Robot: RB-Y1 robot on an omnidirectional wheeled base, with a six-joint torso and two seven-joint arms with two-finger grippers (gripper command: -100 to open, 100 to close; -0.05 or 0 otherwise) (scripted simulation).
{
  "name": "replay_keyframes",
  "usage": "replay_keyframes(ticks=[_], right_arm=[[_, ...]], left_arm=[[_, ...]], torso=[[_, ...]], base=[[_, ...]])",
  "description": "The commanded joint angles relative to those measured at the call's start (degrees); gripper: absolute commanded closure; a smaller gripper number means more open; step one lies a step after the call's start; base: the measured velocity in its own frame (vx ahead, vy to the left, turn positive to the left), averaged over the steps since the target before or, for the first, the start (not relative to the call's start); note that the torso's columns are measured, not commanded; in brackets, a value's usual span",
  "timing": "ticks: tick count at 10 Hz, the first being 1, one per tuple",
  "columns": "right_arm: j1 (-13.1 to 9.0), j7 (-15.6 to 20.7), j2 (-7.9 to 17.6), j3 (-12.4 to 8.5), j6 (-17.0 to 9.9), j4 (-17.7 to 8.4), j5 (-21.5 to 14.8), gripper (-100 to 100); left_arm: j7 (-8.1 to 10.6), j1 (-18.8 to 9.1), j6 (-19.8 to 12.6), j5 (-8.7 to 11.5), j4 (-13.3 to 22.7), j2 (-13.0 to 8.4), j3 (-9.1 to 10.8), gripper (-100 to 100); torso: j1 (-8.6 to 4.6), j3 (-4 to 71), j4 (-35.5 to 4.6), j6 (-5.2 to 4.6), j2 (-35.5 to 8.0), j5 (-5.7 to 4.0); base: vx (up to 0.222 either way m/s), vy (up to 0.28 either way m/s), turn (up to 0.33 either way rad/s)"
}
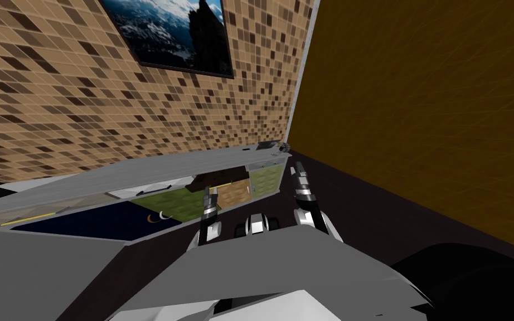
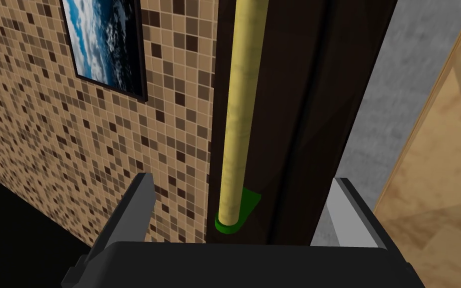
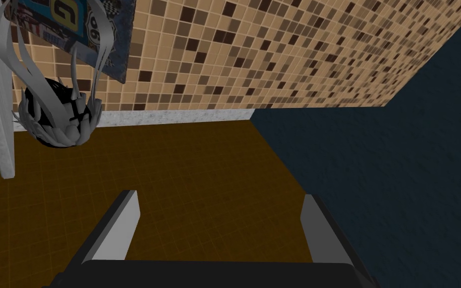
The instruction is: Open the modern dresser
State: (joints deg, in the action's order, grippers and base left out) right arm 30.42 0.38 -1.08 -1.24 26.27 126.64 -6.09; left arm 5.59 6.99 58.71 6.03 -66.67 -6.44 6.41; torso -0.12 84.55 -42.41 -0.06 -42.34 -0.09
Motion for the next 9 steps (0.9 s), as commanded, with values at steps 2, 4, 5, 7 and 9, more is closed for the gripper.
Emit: replay_keyframes(ticks=[2, 4, 5, 7, 9], right_arm=[[0.01, 0.0, 0.0, 0.0, 0.0, 0.0, 0.0, 0], [0.0, 0.0, 0.0, 0.0, 0.0, 0.0, 0.0, 0], [0.0, 0.0, 0.0, 0.0, 0.0, 0.0, 0.0, 0], [0.0, 0.0, 0.0, 0.0, 0.0, 0.0, 0.0, 0], [0.0, 0.0, 0.0, 0.0, 0.0, 0.0, 0.0, 0]], left_arm=[[0.35, -2.02, -4.4, 0.37, -2.74, -0.96, 0.51, -100], [0.56, -3.49, -7.14, 0.62, -3.98, -1.56, 0.87, -100], [0.66, -4.22, -8.52, 0.74, -4.6, -1.87, 1.05, -100], [0.68, -3.05, -9.57, 0.69, -3.74, -1.66, 0.81, 0], [0.65, -2.65, -9.98, 0.67, -3.27, -1.56, 0.73, 0]], torso=[[-0.12, -0.07, -0.19, 0.07, -0.16, -0.16], [-0.24, -0.27, -0.4, 0.09, -0.5, -0.28], [-0.34, -0.34, -0.58, 0.1, -0.64, -0.4], [-0.28, -0.38, -0.48, 0.13, -0.65, -0.31], [-0.1, -0.15, -0.21, 0.08, -0.26, -0.14]], base=[[-0.039, -0.017, 0.025], [-0.057, -0.024, 0.011], [-0.059, -0.028, 0.019], [-0.009, -0.004, 0.0], [0.0, 0.0, 0.0]])
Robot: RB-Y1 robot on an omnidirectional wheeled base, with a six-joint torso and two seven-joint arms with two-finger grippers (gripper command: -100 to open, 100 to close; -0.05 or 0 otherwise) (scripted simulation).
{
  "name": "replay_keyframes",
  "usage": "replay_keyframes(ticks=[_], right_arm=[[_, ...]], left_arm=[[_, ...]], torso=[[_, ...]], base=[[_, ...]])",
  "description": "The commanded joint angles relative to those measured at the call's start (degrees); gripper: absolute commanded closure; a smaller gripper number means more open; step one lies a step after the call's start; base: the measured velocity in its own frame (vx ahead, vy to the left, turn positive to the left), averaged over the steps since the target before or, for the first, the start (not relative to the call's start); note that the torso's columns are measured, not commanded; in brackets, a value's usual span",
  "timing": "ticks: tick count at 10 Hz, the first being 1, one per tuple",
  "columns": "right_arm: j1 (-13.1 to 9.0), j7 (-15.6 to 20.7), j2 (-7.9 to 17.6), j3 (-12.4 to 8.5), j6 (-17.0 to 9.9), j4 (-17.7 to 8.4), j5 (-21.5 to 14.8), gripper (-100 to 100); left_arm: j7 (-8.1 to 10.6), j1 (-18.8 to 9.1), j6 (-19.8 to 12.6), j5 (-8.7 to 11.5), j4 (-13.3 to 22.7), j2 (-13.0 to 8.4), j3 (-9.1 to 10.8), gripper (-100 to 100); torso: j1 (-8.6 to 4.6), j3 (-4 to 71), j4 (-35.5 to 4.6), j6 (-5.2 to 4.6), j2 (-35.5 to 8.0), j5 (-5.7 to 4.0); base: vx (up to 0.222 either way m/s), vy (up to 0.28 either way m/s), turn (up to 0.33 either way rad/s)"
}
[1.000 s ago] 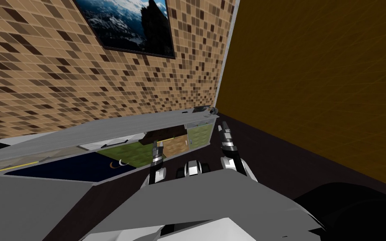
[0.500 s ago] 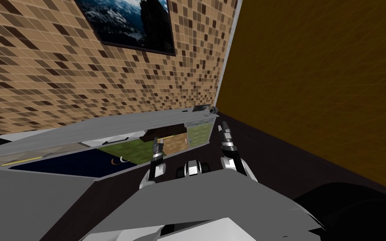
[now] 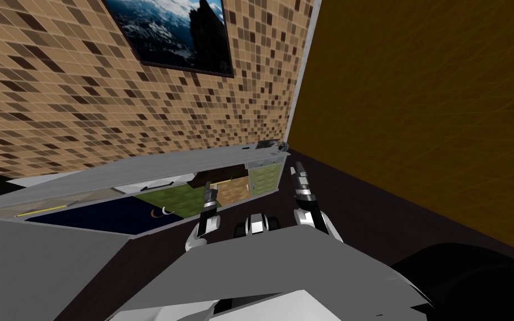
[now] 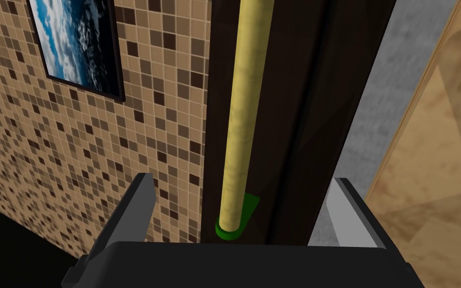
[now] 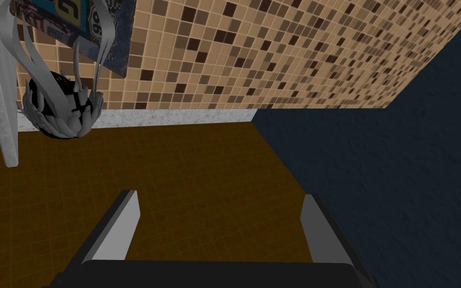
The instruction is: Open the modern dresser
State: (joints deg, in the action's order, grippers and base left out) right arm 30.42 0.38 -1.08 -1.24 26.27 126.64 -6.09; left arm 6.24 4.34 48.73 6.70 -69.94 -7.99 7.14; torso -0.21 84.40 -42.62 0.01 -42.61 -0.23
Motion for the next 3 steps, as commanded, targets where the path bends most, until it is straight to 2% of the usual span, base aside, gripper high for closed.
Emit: replay_keyframes(ticks=[1, 3], right_arm=[[0.0, 0.0, 0.0, 0.0, 0.0, 0.0, 0.0, 0], [0.0, 0.0, 0.0, 0.0, 0.0, 0.0, 0.0, 0]], left_arm=[[-0.01, 0.12, -0.13, -0.01, 0.14, 0.03, -0.02, 0], [-0.01, 0.25, -0.29, -0.01, 0.3, 0.06, -0.04, 0]], torso=[[0.05, 0.06, 0.1, -0.01, 0.11, 0.06], [0.13, 0.12, 0.22, -0.01, 0.22, 0.15]], base=[[0.0, 0.0, 0.0], [0.0, 0.0, 0.0]])
